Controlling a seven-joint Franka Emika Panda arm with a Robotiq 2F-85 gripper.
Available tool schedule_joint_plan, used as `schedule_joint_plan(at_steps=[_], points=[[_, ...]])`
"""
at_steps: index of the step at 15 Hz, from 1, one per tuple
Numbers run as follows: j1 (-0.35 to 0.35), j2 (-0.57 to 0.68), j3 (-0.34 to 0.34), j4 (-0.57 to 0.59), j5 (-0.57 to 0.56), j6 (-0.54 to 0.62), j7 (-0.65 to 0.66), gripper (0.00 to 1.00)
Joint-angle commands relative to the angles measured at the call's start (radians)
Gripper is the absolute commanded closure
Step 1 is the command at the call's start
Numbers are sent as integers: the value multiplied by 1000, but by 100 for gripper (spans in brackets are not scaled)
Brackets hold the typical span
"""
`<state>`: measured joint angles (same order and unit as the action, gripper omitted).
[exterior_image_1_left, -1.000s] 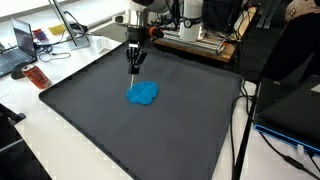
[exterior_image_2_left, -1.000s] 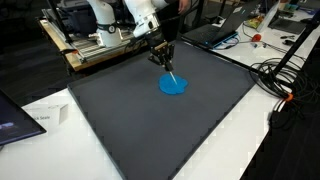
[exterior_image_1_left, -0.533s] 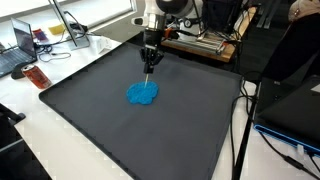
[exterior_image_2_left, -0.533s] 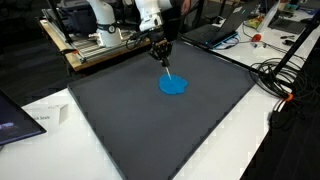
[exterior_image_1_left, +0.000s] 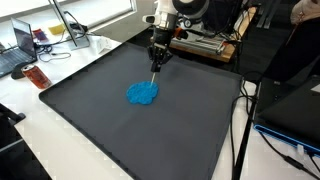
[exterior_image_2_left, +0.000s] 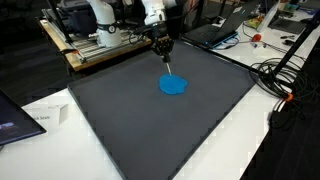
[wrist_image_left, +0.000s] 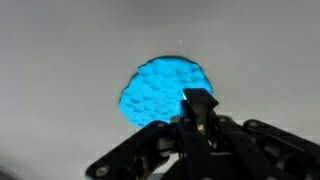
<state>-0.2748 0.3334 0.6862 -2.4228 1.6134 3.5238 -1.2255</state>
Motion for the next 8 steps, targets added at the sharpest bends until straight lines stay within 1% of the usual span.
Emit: schedule_joint_plan(at_steps=[1, 2, 3, 8], points=[[0, 0, 0, 0, 0, 0, 0, 87], [0, 0, -1, 0, 0, 0, 0, 87], [0, 0, -1, 0, 0, 0, 0, 97], [24, -58, 51, -21, 103, 114, -49, 97]])
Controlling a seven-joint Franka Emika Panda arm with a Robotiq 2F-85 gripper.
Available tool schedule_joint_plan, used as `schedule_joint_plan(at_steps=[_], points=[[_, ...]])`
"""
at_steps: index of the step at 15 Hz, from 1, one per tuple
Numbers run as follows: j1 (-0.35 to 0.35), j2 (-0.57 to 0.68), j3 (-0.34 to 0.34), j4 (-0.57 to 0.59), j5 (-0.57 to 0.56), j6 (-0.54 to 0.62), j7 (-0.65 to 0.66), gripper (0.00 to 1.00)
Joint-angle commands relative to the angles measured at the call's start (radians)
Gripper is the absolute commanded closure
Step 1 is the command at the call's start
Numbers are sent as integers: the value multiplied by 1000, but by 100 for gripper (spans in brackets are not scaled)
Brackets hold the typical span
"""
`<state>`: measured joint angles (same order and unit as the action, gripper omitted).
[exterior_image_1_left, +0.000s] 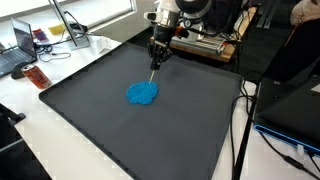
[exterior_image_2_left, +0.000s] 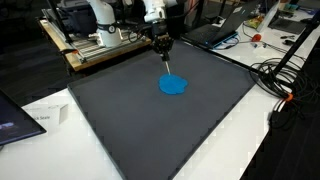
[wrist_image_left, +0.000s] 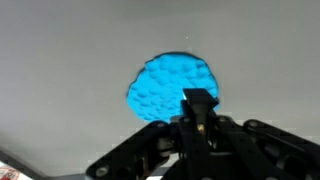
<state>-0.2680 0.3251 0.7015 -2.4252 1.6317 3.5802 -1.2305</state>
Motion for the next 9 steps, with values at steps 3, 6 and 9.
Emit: schedule_joint_plan(at_steps=[3, 6, 9], points=[[27, -49, 99, 16, 205, 162, -141, 97], [18, -40, 161, 86, 315, 270, -267, 97], [3, -16, 205, 195, 404, 386, -409, 97]])
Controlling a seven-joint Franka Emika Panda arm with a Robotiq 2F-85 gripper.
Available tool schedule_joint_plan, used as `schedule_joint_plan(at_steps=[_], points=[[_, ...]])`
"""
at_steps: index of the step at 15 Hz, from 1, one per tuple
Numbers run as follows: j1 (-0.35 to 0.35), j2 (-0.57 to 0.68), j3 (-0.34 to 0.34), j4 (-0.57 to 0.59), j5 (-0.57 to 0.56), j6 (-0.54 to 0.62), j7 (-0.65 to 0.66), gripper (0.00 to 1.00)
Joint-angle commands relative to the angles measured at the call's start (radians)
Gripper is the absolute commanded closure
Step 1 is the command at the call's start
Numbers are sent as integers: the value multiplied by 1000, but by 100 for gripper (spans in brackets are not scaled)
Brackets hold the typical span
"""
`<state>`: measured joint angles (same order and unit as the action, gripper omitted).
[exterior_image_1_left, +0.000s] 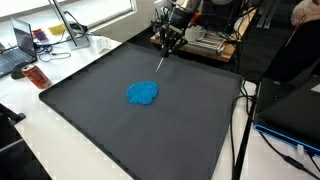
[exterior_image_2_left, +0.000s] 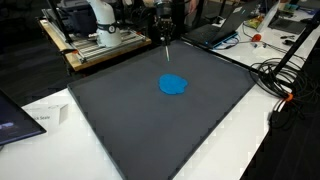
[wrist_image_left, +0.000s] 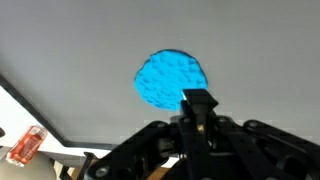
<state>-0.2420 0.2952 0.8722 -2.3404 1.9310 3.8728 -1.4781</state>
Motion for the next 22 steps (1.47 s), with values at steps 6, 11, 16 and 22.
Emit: schedule_joint_plan(at_steps=[6, 11, 16, 22], points=[[144, -19, -168, 234, 188, 100, -329, 87], [146, 4, -224, 309, 217, 94, -426, 87], [20, 76, -155, 411, 350, -4, -636, 97], [-111, 226, -95, 570, 567, 24, -970, 97]])
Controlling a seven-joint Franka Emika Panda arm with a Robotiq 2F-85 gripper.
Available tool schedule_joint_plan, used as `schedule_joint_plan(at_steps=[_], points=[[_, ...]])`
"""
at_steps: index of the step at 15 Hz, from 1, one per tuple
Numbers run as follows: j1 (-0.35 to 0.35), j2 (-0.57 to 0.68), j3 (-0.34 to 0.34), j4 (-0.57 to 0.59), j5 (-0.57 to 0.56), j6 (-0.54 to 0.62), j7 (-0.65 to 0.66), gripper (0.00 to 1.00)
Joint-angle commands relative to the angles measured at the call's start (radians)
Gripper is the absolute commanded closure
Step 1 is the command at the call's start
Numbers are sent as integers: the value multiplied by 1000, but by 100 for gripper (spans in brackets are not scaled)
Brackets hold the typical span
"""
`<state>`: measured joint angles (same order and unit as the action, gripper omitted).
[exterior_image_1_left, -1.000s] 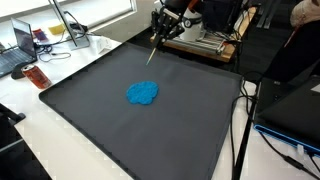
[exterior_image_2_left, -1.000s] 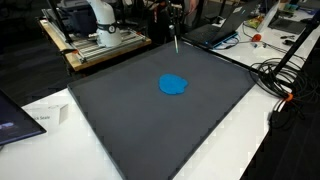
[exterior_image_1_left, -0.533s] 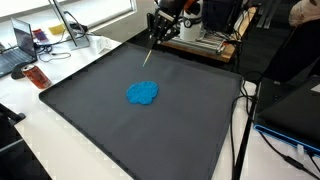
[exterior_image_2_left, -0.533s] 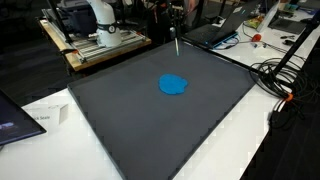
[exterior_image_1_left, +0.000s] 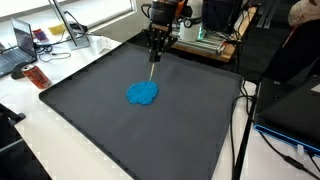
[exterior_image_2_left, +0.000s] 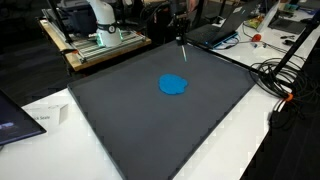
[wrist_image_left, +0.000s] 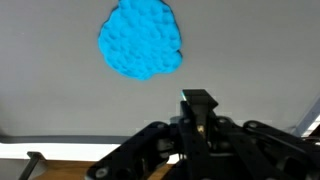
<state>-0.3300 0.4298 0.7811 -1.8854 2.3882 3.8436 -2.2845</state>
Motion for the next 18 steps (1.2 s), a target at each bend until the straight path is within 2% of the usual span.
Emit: schedule_joint_plan(at_steps=[1, 5, 6, 7, 9, 18], points=[[-26, 115, -12, 140, 122, 80, -186, 97], [11, 189, -65, 235, 167, 185, -259, 97], [-9, 224, -26, 251, 118, 226, -228, 97], [32, 226, -80, 274, 152, 240, -255, 97], [59, 259, -102, 313, 140, 283, -241, 97], [222, 380, -258, 476, 123, 333, -236, 97]])
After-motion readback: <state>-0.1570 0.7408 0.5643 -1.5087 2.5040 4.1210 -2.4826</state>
